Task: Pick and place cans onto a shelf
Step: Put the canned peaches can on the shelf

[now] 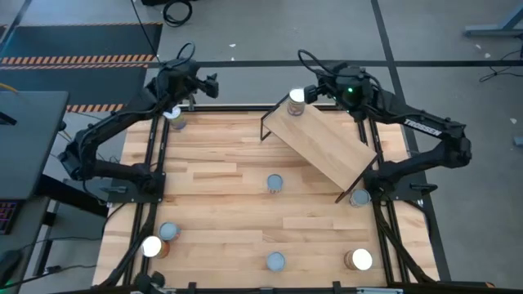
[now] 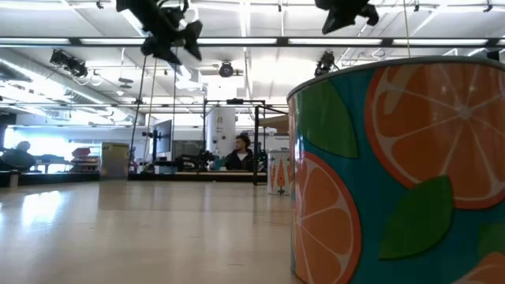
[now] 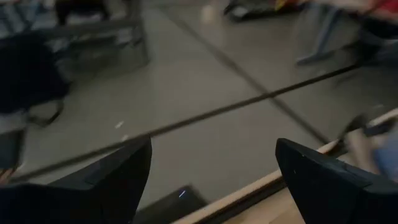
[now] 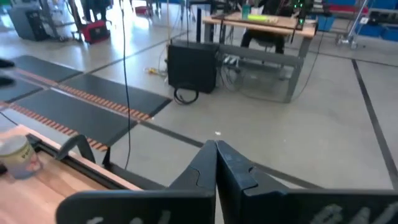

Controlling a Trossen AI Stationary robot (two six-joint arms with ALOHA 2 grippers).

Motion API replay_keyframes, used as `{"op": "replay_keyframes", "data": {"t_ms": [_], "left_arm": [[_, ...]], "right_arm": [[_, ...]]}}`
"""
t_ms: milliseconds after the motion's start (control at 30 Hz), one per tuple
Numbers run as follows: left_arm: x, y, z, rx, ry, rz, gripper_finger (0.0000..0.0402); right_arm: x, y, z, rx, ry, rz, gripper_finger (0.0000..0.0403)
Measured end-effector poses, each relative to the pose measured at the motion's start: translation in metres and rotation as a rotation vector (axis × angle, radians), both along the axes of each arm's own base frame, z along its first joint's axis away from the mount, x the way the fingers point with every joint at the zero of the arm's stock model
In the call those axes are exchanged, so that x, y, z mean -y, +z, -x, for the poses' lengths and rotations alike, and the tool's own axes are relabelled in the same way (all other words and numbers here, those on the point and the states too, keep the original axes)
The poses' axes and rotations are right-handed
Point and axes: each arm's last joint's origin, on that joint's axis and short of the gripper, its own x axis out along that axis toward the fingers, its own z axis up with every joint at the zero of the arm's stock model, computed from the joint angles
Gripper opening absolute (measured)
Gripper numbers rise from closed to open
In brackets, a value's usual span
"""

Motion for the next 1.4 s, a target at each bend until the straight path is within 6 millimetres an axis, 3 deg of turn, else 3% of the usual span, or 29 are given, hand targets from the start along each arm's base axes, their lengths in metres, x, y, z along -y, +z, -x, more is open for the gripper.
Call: {"op": "replay_keyframes", "data": {"t_ms": [433,633,767,933,1067,1233,1400], "left_arm": [[-0.034,-0.040,0.027,-0.016,0.342,0.282,0.0348],[-0.047,-0.060,0.034,-0.102,0.413,0.372,0.0348],[-0.053,-0.066,0.036,-0.160,0.404,0.384,0.0348],[-0.056,-0.062,0.032,-0.180,0.348,0.323,0.0348],[-0.057,-0.056,0.025,-0.210,0.276,0.240,0.0348],[-0.043,-0.047,0.009,-0.287,0.232,0.201,0.0349],[-0.024,-0.020,0.001,-0.196,0.263,0.272,0.0350]], "right_arm": [[-0.005,0.008,0.011,0.062,-0.066,0.012,0.0006],[-0.005,0.008,0.011,0.050,-0.068,0.017,0.0010],[-0.004,0.007,0.009,0.039,-0.062,0.018,0.0035],[-0.005,0.006,0.008,0.019,-0.030,0.022,0.0080],[-0.004,0.006,0.006,0.033,0.107,-0.015,0.0120],[-0.002,0.005,0.005,0.009,0.227,-0.020,0.0175],[0.006,0.009,0.008,-0.045,0.245,0.050,0.0248]]}}
